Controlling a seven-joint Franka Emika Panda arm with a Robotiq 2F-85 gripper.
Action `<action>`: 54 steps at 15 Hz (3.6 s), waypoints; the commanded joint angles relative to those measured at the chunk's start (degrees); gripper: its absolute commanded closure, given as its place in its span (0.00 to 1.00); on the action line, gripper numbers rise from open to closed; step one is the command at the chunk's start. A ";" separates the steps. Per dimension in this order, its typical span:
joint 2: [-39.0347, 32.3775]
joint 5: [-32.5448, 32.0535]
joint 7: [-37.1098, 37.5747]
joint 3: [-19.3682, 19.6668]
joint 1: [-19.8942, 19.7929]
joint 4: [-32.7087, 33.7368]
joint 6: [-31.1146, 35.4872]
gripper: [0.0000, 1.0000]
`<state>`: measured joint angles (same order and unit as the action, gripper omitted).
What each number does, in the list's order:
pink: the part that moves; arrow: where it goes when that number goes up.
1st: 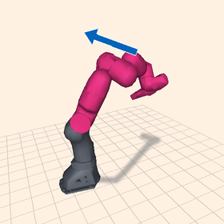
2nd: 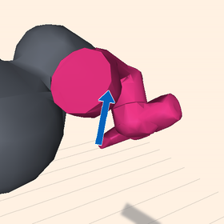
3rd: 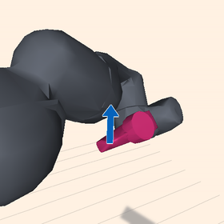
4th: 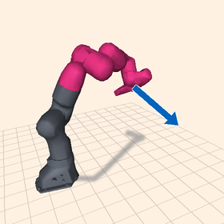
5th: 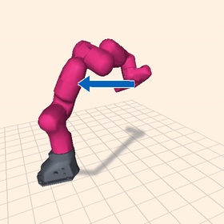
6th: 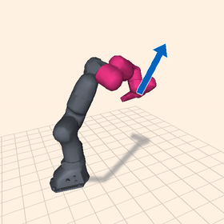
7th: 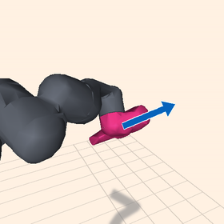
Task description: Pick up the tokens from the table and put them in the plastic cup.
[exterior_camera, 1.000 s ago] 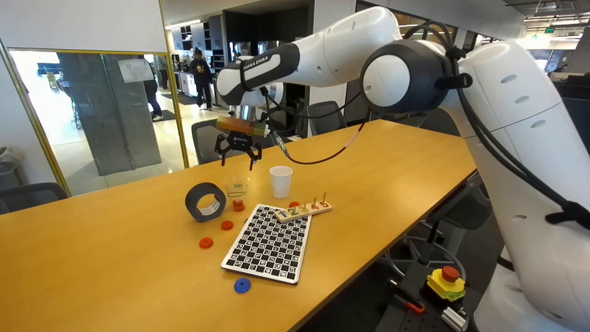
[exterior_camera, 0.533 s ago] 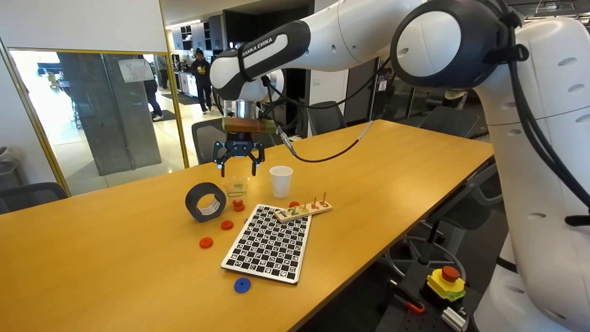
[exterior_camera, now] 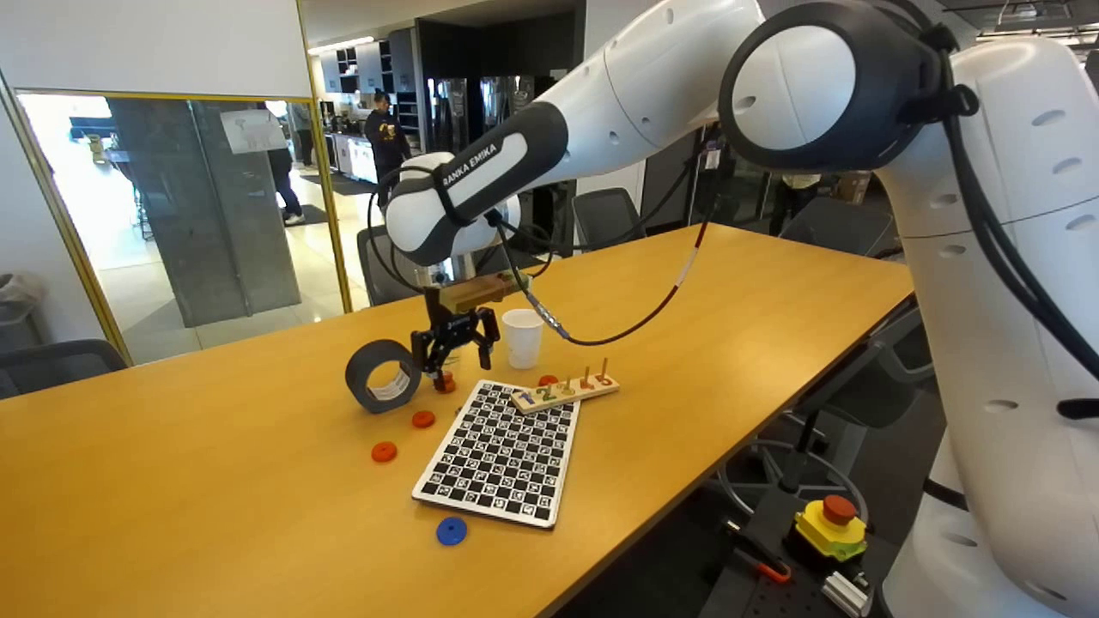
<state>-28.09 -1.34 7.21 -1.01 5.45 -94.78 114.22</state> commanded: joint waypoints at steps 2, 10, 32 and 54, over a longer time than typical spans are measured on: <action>-0.88 -4.93 -5.08 -0.63 0.83 -2.18 7.70 0.00; -2.38 2.24 -3.22 -2.26 -0.33 -5.29 18.46 0.00; -10.20 2.92 7.22 -0.08 1.74 2.15 20.88 0.00; -11.39 0.78 9.79 1.82 3.38 7.14 9.14 0.81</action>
<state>-39.33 0.40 15.25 0.23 7.51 -90.22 128.07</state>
